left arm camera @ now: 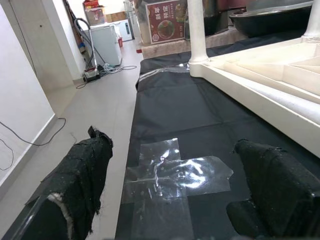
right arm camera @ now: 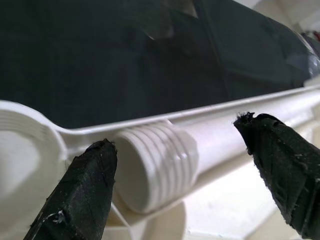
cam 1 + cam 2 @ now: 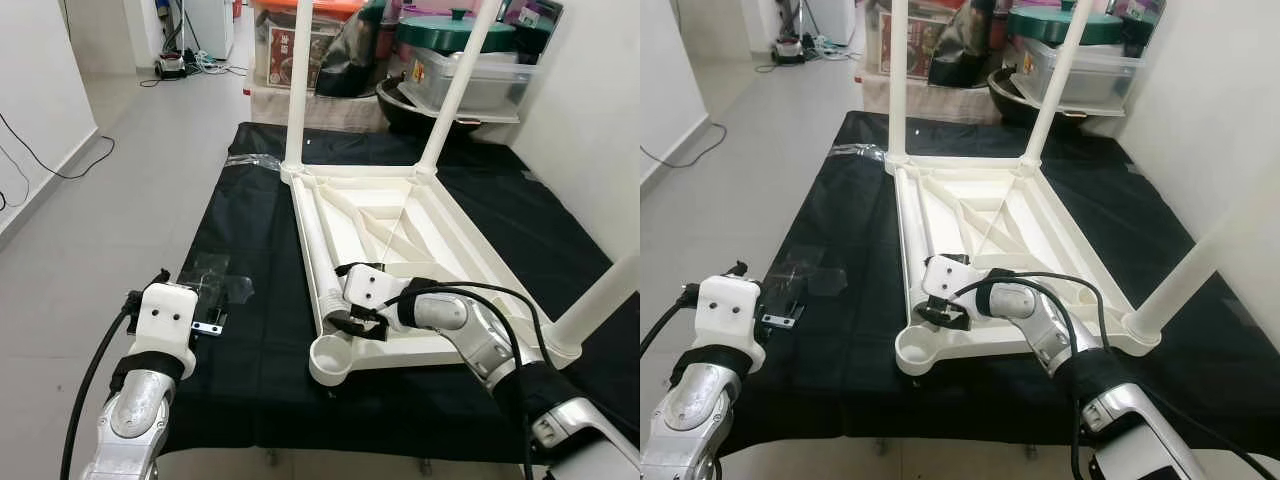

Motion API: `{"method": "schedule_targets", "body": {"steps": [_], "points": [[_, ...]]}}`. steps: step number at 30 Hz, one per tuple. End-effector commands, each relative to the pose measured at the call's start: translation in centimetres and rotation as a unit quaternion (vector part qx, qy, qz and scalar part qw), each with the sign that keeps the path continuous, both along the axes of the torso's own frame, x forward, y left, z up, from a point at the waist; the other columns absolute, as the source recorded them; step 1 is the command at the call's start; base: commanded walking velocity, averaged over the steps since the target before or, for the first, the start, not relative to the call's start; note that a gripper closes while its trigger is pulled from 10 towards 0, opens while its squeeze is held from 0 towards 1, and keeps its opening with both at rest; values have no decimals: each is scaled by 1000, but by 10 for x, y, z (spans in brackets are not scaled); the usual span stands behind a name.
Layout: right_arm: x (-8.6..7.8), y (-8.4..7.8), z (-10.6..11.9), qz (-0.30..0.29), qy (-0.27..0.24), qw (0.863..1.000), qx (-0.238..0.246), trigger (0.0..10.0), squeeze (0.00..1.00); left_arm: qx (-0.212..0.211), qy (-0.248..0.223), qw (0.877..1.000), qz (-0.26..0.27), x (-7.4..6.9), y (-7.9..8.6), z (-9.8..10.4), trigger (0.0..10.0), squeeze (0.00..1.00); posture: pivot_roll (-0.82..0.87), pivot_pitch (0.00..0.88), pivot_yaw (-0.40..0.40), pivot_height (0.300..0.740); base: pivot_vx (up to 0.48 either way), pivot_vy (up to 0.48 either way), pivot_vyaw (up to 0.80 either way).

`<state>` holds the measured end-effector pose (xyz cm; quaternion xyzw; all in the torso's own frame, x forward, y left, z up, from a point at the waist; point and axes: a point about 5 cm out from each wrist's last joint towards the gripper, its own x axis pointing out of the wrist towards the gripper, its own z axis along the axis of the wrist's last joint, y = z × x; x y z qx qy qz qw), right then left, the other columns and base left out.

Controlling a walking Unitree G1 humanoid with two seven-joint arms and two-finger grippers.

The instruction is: Building children table

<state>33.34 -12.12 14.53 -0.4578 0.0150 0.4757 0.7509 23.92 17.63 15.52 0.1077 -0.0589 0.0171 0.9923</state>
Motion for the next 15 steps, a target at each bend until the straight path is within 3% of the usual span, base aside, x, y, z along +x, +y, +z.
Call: {"method": "schedule_targets", "body": {"steps": [1,5,7,9,11,15], "points": [[-4,-1,-12,9,28,999,-14,10000,0,3,3,1000,1,-1,0,-2,10000,0,132,0,-115,740,0,0,0],[4,-6,-17,-17,2,999,-44,10000,0,2,3,1000,1,-1,0,-2,10000,0,128,0,-111,740,0,0,0],[11,-5,-15,-51,-16,998,-38,10000,0,2,2,1000,1,-1,0,-2,10000,0,127,0,-110,740,0,0,0],[23,7,-11,-129,-35,991,22,10000,0,3,2,1000,1,0,-1,-2,10000,0,127,0,-110,740,0,0,0],[25,12,-12,-155,-36,986,40,10000,0,4,2,1000,1,0,-1,-2,10000,0,127,0,-109,740,0,0,0],[23,20,-22,-161,-49,985,29,10000,0,4,2,1000,1,1,-1,-2,10000,0,132,0,-110,740,0,0,0]]}}
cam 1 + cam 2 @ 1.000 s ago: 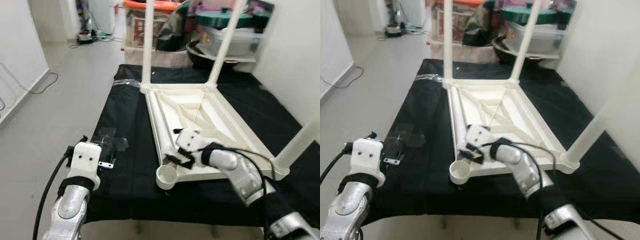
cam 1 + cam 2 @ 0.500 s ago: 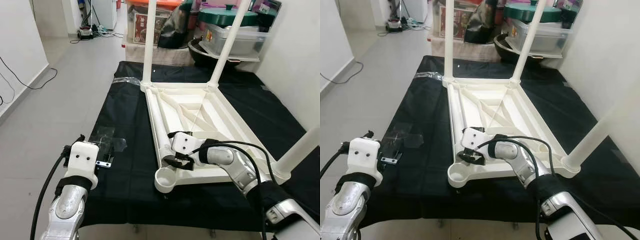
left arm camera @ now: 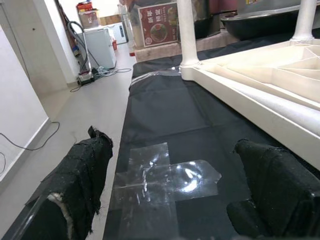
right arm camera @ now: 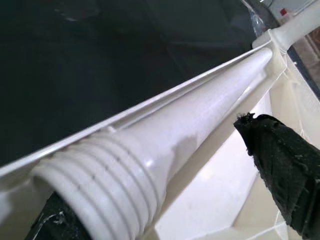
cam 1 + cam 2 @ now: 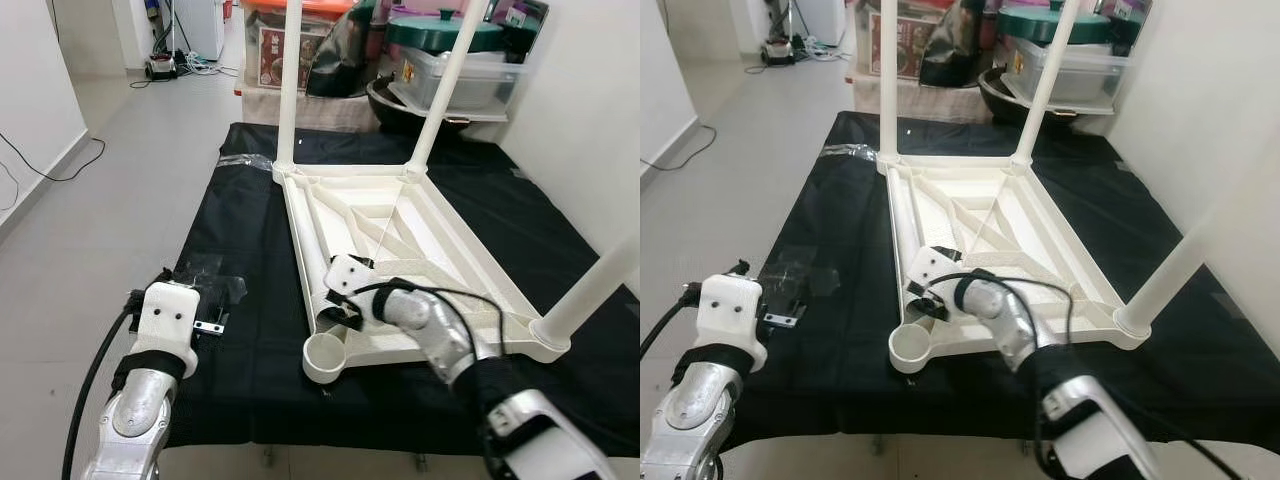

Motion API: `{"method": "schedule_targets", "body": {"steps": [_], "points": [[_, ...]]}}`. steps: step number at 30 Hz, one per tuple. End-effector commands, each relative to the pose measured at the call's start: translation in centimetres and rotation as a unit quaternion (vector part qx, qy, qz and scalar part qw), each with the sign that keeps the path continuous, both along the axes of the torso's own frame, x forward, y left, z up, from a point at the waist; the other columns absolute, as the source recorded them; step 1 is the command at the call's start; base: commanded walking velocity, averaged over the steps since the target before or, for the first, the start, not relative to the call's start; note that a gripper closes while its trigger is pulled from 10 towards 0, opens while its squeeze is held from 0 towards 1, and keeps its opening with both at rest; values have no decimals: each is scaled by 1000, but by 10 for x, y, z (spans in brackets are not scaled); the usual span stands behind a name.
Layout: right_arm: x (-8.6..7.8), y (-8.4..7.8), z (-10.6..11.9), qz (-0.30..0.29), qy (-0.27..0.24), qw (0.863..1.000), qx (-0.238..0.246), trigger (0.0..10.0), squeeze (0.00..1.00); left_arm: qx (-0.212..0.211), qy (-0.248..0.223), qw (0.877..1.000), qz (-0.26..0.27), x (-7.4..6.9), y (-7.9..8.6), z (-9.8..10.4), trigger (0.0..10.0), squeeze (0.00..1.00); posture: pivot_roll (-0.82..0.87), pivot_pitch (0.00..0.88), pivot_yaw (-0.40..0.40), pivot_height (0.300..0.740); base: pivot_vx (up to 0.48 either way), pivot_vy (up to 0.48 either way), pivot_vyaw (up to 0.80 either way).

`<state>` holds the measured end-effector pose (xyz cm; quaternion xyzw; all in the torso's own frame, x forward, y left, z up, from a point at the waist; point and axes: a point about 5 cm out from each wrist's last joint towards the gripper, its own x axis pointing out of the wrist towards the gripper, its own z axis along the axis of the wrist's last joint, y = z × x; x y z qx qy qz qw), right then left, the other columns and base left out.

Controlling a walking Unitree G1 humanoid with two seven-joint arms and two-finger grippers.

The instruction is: Building children table

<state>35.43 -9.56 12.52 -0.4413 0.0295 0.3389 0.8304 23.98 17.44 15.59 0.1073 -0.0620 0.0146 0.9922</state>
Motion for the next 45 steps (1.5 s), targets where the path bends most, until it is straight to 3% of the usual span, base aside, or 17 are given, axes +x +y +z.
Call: {"method": "schedule_targets", "body": {"steps": [1,2,3,4,7,18,25,28,33,35,36,37,38,39,40,42,45], "points": [[3,0,-3,-39,-12,999,18,10000,0,5,5,1000,5,0,1,-2,10000,0,132,0,-110,740,0,0,0],[3,0,-3,-39,-12,999,18,10000,0,5,5,1000,5,0,1,-2,10000,0,132,0,-110,740,0,0,0],[6,2,4,-62,-30,995,66,9137,0,5,5,1000,5,0,1,-2,10000,0,132,0,-110,740,0,0,0],[9,3,11,-82,-44,990,110,0,0,5,5,1000,5,0,1,-2,10000,0,132,0,-110,740,0,0,0],[14,-1,24,-106,-78,978,163,0,0,5,5,1000,7,0,1,-2,10000,0,133,0,-113,740,0,0,0],[11,-16,28,-128,-100,970,179,0,0,9,4,1000,13,1,3,-2,10000,0,120,0,-104,740,0,0,0],[4,-44,44,-117,-133,960,216,0,0,9,3,1000,13,2,5,0,10000,0,98,0,-83,740,0,0,0],[-2,-60,56,-92,-128,950,269,0,0,-10,-5,1000,8,5,5,5,10000,0,86,0,-74,740,0,0,0],[-8,-73,61,-73,-129,949,279,0,0,-47,-12,999,1,10,5,11,10000,0,72,0,-62,740,0,0,0],[-8,-84,66,-74,-121,940,311,0,0,-90,-18,996,-11,13,3,16,10000,0,63,0,-56,740,0,0,0],[-10,-87,68,-72,-94,925,361,0,0,-144,-25,989,-22,16,2,20,10000,0,63,0,-56,740,0,0,0],[-10,-87,68,-72,-94,925,361,0,0,-144,-25,989,-22,16,2,20,10000,0,63,0,-56,740,0,0,0],[-11,-89,69,-67,-74,913,396,0,0,-181,-29,983,-30,17,0,23,10000,0,61,0,-55,740,0,0,0],[-15,-84,67,-42,-24,889,454,0,0,-282,-28,956,-78,22,-7,29,10000,0,64,0,-55,740,0,0,0],[-19,-78,62,-24,20,876,482,0,0,-315,-33,943,-99,24,-11,33,10000,0,63,0,-57,740,0,0,0],[-21,-73,59,-9,50,864,500,0,0,-334,-37,935,-112,26,-13,36,10000,0,63,0,-57,740,0,0,0],[-30,-61,50,26,104,833,543,0,0,-411,-43,892,-185,28,-27,47,10000,0,63,0,-56,740,0,0,0]]}}
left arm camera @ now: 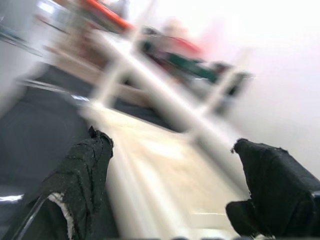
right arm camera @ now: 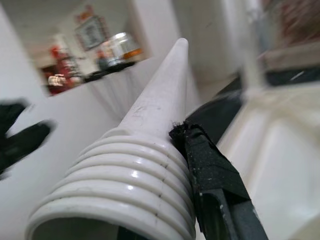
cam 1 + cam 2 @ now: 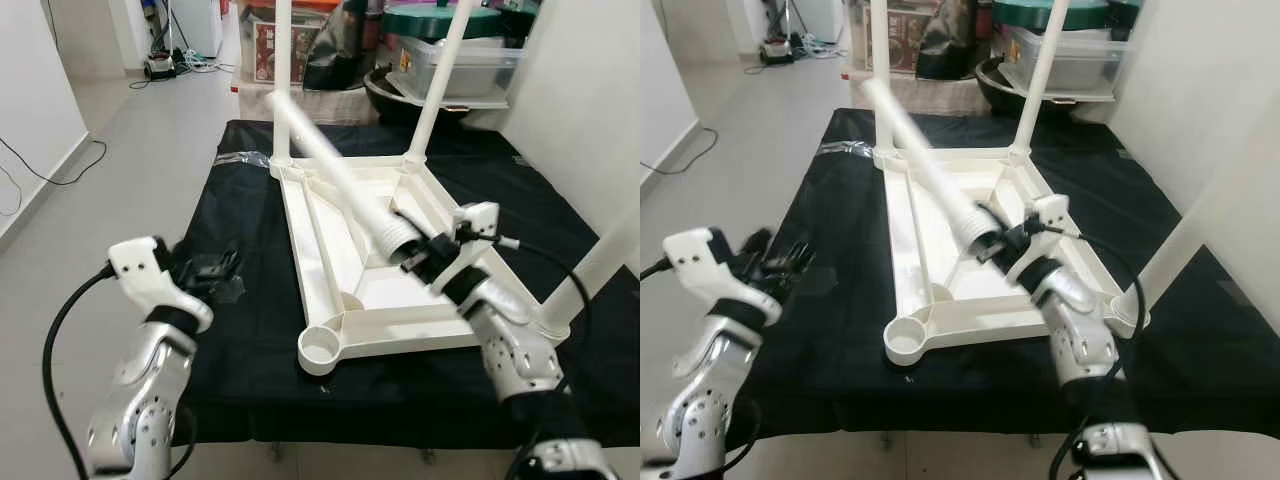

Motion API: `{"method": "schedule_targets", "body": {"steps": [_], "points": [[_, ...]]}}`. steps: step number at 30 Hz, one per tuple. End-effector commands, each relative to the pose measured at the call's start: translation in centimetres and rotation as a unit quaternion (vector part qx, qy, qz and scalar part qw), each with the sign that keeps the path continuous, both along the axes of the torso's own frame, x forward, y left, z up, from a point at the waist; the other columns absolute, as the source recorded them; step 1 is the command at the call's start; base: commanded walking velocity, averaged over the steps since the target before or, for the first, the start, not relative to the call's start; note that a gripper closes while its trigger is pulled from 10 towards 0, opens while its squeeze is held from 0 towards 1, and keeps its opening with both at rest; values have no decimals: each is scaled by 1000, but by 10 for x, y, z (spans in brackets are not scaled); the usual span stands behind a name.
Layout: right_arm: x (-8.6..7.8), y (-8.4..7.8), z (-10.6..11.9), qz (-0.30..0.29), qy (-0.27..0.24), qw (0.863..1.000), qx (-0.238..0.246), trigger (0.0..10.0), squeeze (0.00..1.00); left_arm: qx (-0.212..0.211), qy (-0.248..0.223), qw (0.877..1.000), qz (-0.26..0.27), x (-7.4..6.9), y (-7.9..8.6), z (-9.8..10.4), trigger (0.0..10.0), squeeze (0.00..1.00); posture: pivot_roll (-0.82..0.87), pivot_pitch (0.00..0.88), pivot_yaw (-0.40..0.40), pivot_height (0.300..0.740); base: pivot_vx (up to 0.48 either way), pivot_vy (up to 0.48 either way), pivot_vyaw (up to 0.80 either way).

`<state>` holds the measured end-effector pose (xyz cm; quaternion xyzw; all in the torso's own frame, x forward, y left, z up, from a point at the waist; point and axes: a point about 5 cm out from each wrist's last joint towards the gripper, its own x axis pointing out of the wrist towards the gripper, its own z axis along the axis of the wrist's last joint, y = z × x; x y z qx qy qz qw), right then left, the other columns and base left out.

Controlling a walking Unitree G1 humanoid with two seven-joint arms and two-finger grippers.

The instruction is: Building children table

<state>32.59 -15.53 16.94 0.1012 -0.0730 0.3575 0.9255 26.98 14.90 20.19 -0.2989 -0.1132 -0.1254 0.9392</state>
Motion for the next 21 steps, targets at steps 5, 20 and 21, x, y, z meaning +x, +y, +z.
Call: {"method": "schedule_targets", "body": {"steps": [5,20,21], "points": [[-14,17,-10,104,66,986,113,0,0,-175,-12,981,-83,-2,-6,5,10000,0,67,0,-62,740,0,0,0],[-43,21,-4,251,127,935,215,0,0,-299,34,947,-112,-2,0,-10,10000,0,68,0,-68,740,0,0,0],[-43,21,-4,251,127,935,215,0,0,-299,34,947,-112,-2,0,-10,10000,0,68,0,-68,740,0,0,0]]}}
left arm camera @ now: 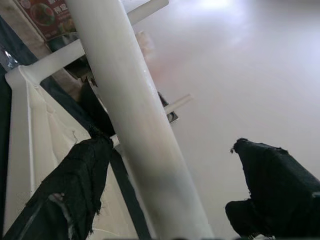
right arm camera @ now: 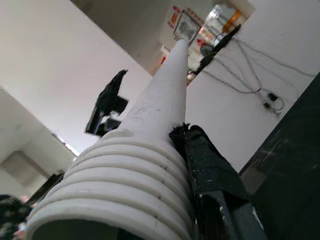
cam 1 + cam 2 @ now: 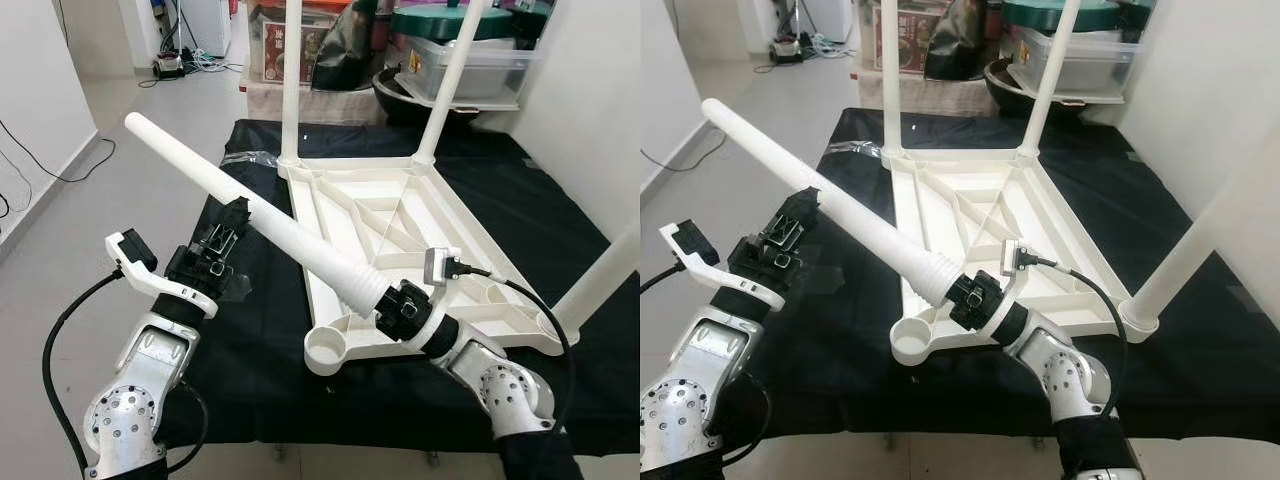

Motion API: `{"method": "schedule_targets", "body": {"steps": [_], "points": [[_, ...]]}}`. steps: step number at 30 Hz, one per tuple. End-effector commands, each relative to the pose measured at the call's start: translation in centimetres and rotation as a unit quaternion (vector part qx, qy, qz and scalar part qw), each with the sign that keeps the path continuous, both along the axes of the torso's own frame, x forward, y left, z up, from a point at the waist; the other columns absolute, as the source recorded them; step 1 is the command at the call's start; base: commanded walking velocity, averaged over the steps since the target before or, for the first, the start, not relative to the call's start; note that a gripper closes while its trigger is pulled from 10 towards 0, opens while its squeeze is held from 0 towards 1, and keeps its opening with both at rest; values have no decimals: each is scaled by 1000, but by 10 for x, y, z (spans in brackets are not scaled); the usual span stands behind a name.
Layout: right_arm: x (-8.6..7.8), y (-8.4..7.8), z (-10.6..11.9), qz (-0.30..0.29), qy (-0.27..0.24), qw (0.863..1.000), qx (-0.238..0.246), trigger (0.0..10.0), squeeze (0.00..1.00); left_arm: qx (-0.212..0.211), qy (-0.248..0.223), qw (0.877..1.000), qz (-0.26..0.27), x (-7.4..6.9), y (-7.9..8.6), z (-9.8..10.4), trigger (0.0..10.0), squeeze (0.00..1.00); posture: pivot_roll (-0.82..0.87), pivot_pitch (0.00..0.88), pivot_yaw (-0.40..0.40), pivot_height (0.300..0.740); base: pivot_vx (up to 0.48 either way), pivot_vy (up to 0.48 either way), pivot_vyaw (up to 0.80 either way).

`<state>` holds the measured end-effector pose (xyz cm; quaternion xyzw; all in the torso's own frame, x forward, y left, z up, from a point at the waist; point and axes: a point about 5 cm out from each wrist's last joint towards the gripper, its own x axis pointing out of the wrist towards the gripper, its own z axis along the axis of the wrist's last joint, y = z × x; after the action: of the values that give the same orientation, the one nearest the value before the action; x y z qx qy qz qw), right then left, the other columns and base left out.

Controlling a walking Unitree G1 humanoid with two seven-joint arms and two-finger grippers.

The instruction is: Building children table

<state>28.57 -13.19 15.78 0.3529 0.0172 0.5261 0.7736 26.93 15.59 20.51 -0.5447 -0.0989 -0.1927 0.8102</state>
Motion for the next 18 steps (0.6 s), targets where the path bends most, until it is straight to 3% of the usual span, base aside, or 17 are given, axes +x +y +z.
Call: {"method": "schedule_targets", "body": {"steps": [1,7,15,18], "points": [[-4,-3,9,18,-17,1000,20,0,0,-40,27,999,-8,-2,-5,-13,10000,0,68,0,-68,740,0,0,0],[-24,-1,-2,110,-6,994,-5,0,0,-54,5,998,-5,2,8,-4,10000,0,68,0,-72,740,0,0,0],[-30,-6,-8,157,6,987,-21,0,0,-82,-22,996,-20,1,15,3,10000,0,68,0,-80,740,0,0,0],[-31,-7,-11,166,10,986,-30,0,0,-98,-59,993,-37,-5,13,11,10000,0,69,0,-83,740,0,0,0]]}}
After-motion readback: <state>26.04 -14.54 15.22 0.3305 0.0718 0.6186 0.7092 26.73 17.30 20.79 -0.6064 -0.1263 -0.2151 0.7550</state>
